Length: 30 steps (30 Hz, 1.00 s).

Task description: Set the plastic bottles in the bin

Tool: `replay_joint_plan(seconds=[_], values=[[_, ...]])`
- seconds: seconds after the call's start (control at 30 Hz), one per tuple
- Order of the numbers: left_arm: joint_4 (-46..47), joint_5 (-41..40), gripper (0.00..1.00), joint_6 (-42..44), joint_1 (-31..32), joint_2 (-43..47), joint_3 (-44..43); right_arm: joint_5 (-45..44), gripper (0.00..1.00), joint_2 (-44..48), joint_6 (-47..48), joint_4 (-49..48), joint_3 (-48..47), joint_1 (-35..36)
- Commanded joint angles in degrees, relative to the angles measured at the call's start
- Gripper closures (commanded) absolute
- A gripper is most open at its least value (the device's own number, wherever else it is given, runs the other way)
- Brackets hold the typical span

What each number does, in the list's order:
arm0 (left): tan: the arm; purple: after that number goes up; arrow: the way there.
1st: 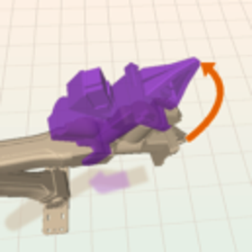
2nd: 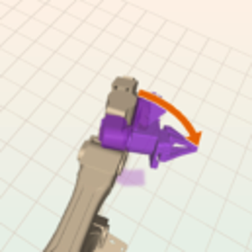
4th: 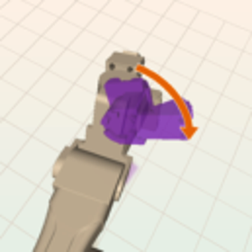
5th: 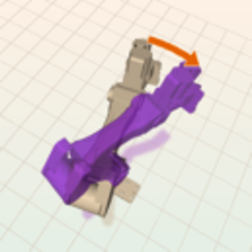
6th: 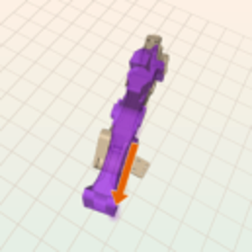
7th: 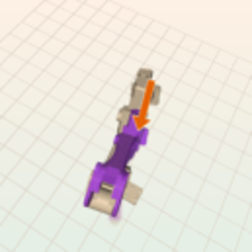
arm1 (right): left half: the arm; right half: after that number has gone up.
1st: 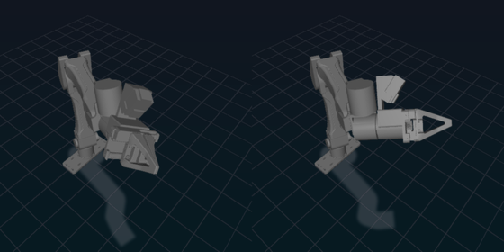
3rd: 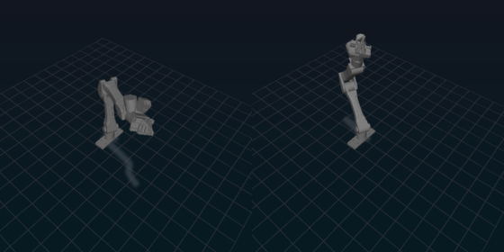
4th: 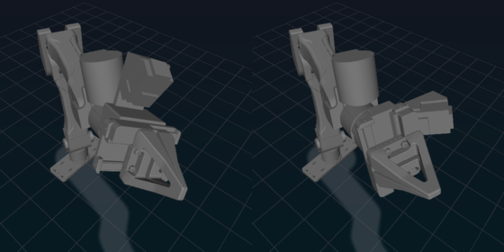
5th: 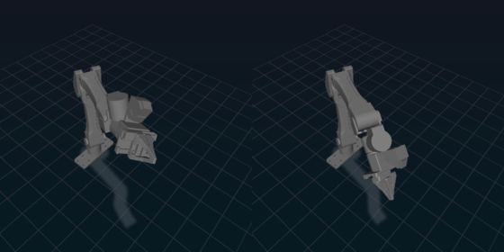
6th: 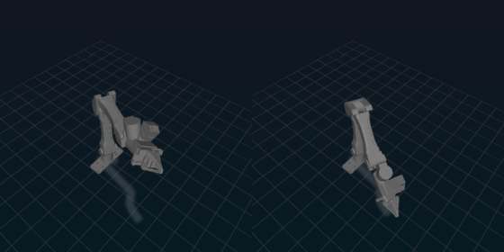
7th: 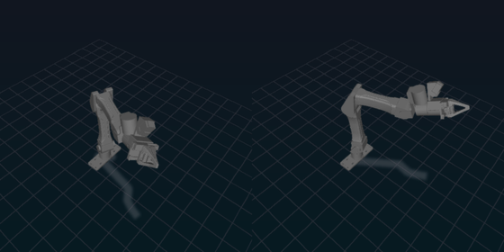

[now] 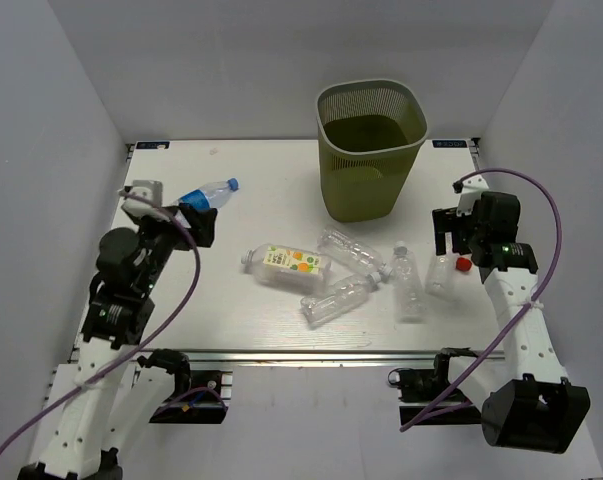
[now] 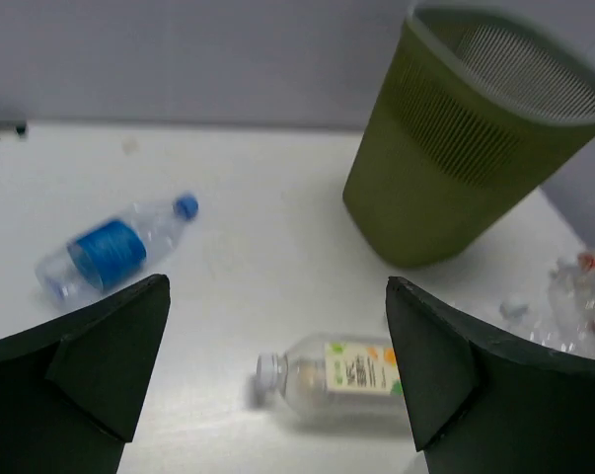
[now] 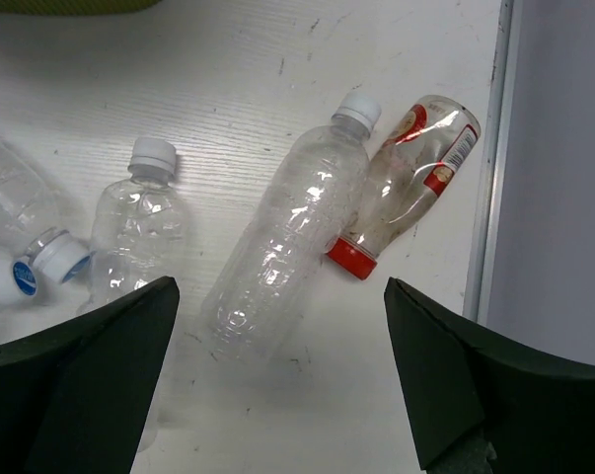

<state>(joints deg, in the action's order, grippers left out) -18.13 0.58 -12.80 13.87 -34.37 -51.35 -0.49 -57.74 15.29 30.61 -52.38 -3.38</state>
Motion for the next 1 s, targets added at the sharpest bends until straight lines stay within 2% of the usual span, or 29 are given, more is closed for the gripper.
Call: replay_joint_plan(seconds=[0.0,0.23,0.3,0.33,0.37,0.43,0.47,0.5,0.53,0.57,0.6,0.63,0.73,0.77,0.87,0.97], values=[[-6.57,4.51,0.0,-0.74,0.19,-5.17,1.61,2.31,0.1,1.66,0.52,0.77,0.7,-0.14],[-6.57,7.41,0.09,0.05,0.19,-12.2,-0.23,8.39,0.1,4.91,4.74,1.11,2.37,-0.14],[-7.09,7.42,0.18,1.63,0.19,-16.41,-2.24,12.34,0.1,5.35,7.63,1.64,2.98,-0.23],[-9.27,7.42,0.25,2.24,0.19,-18.52,-3.57,13.49,0.32,5.87,8.61,1.99,3.42,-0.05],[-10.68,6.29,0.48,2.95,0.19,-23.85,-5.23,13.85,0.56,5.44,9.31,2.52,3.69,-0.05],[-13.5,5.58,0.74,4.88,0.19,-29.93,-11.2,14.56,1.0,3.78,7.57,3.31,3.07,-0.23],[-15.77,4.01,0.84,5.67,0.19,-32.84,-13.23,14.9,1.0,3.07,7.74,4.79,2.9,-0.23],[-16.67,3.47,0.85,6.81,0.72,-35.56,-17.34,16.73,0.97,2.98,8.09,4.9,3.25,-0.14],[-17.28,3.46,0.81,9.78,0.72,-40.64,-19.29,17.19,0.8,3.24,8.26,5.33,3.42,-0.14],[-18.51,0.07,0.7,11.2,0.72,-43.12,-21.23,17.54,0.3,3.5,8.53,5.42,3.77,-0.23],[-19.04,-1.44,0.36,12.78,0.72,-45.41,-24.64,18.15,0.14,4.29,9.57,5.51,4.39,0.03],[-19.05,-2.76,0.27,15.06,0.2,-47.78,-26.06,18.42,0.1,4.3,9.67,5.69,4.57,-0.14],[-21.76,-5.85,0.19,18.67,-0.33,-58.5,-32.65,18.6,0.1,4.74,9.5,6.04,4.92,-0.14],[-22.56,-7.07,0.19,19.47,-0.33,-64.19,-36.15,18.86,0.1,4.56,9.41,6.3,5.18,-0.23],[-27.04,-8.93,0.18,20.61,-0.86,-72.04,-43.63,19.39,0.1,4.74,9.94,7.36,5.62,-0.14],[-27.05,-11.73,0.17,20.62,-1.39,-78.29,-46.37,19.39,0.1,4.91,10.2,7.45,6.15,-0.23]])
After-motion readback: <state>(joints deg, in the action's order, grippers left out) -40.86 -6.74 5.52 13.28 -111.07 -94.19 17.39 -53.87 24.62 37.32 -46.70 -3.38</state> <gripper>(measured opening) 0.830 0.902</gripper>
